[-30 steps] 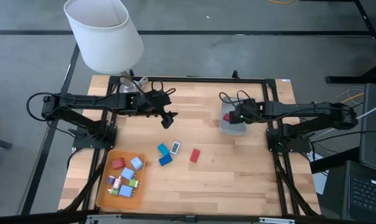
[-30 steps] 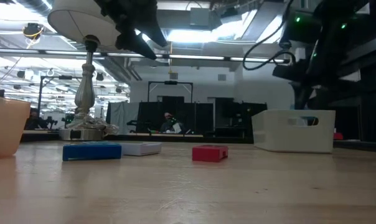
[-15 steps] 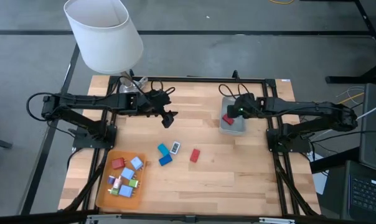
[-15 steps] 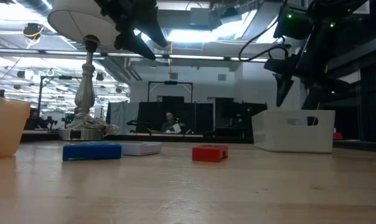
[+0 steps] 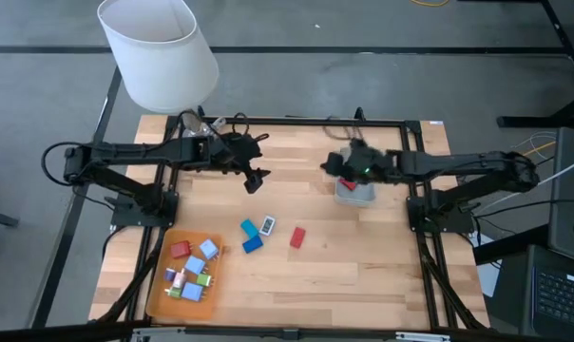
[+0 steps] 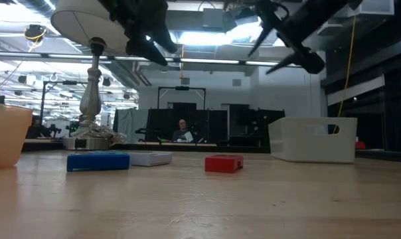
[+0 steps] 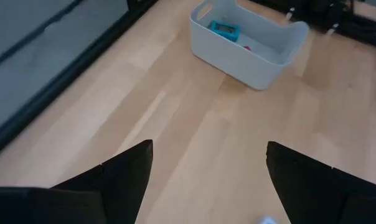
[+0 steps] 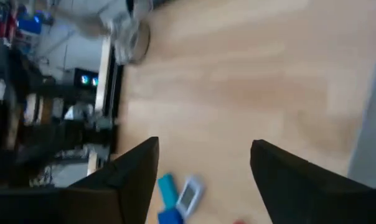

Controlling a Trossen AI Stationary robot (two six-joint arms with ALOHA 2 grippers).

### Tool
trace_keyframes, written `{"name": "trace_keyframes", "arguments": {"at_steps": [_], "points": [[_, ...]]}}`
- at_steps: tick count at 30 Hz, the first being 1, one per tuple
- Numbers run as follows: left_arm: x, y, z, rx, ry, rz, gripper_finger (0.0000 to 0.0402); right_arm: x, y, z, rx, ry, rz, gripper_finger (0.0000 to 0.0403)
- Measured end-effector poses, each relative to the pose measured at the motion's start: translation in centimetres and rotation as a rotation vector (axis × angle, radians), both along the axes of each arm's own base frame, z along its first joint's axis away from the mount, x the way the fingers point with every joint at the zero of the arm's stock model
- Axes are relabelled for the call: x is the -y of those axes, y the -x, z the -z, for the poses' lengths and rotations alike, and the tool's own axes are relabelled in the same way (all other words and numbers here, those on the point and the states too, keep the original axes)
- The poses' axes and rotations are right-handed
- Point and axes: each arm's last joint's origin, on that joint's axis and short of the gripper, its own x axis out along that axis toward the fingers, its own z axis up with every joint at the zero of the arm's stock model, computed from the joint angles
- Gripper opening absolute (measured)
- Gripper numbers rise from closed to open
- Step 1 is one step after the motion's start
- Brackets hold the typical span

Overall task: Pick & Place Office items
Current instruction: Put the red digital timer into the grey bin

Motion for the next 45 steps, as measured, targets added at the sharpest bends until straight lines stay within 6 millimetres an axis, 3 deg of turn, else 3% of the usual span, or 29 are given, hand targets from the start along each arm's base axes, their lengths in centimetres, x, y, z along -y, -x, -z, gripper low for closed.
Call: {"name": "trace_keyframes", "arguments": {"at_steps": [5, 10, 16, 20, 24, 32, 39, 45], "points": [[-2.3, 0.4, -0.1, -0.004, -0.014, 0.060, 0.0306, -3.7, -4.0, 0.8, -0.022, -0.084, -0.026, 0.0247], [-4.8, 1.4, -1.3, 0.129, 0.034, 0.174, 0.0301, -7.0, -9.0, 1.7, -0.035, -0.130, -0.013, 0.0247], [-6.2, 5.3, -4.4, 0.256, -0.046, 0.125, 0.0273, -9.9, -13.0, 2.4, -0.002, -0.141, 0.064, 0.0247], [-5.1, 9.3, -6.8, 0.319, -0.117, 0.091, 0.0253, -11.2, -13.5, 2.8, 0.004, -0.164, 0.139, 0.0247], [-2.8, 13.4, -8.4, 0.377, -0.141, 0.062, 0.0243, -11.8, -13.2, 3.8, -0.104, -0.246, 0.167, 0.0247], [1.6, 20.4, -9.1, 0.430, -0.208, -0.054, 0.0254, -12.4, -14.8, 5.8, -0.259, -0.400, 0.155, 0.0247], [3.6, 23.6, -7.8, 0.376, -0.207, -0.113, 0.0259, -12.6, -16.9, 8.0, -0.448, -0.494, 0.131, 0.0247], [4.1, 24.3, -7.3, 0.341, -0.209, -0.104, 0.0260, -12.8, -17.7, 9.7, -0.521, -0.548, 0.141, 0.0247]]}}
